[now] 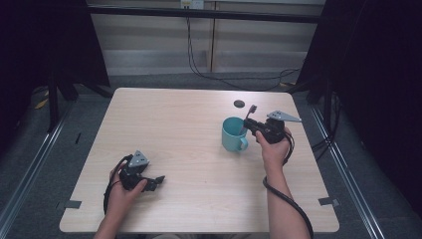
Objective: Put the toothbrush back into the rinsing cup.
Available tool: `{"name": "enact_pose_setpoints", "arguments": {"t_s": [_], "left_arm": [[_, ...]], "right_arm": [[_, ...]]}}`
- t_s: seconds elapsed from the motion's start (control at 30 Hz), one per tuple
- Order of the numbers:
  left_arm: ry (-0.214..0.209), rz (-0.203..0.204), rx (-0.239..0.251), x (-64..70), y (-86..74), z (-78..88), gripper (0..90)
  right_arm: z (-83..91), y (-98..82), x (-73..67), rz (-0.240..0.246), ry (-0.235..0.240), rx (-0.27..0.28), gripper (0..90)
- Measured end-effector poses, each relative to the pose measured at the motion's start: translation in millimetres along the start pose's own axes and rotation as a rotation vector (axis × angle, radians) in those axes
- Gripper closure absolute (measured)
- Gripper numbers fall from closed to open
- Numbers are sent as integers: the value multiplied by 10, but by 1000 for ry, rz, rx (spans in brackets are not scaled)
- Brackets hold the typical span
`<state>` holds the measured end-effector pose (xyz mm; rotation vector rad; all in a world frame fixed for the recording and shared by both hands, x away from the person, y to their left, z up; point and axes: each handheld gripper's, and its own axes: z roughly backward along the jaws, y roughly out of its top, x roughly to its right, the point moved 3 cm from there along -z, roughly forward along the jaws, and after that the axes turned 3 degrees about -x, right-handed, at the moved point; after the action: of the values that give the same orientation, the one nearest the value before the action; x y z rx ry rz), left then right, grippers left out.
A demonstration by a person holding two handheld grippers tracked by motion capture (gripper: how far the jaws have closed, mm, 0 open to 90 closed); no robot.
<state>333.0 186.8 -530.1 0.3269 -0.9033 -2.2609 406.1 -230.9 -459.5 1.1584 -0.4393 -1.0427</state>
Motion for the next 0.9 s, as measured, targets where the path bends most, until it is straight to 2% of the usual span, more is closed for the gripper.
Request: {"name": "enact_pose_setpoints", "arguments": {"t_s": [0.2,0.43,0.57,0.9], "left_arm": [[3,-8,-1,-6,1,2,148],[0,1,1,1,-1,0,148],[4,-8,-1,-5,1,3,148],[0,0,0,0,-1,1,148]], "right_arm": [[10,-15,15,-13,-7,-1,773],[22,-51,18,-22,-15,-5,739],[54,-60,26,-26,-13,-4,706],[201,-1,10,-1,-21,-21,581]]}}
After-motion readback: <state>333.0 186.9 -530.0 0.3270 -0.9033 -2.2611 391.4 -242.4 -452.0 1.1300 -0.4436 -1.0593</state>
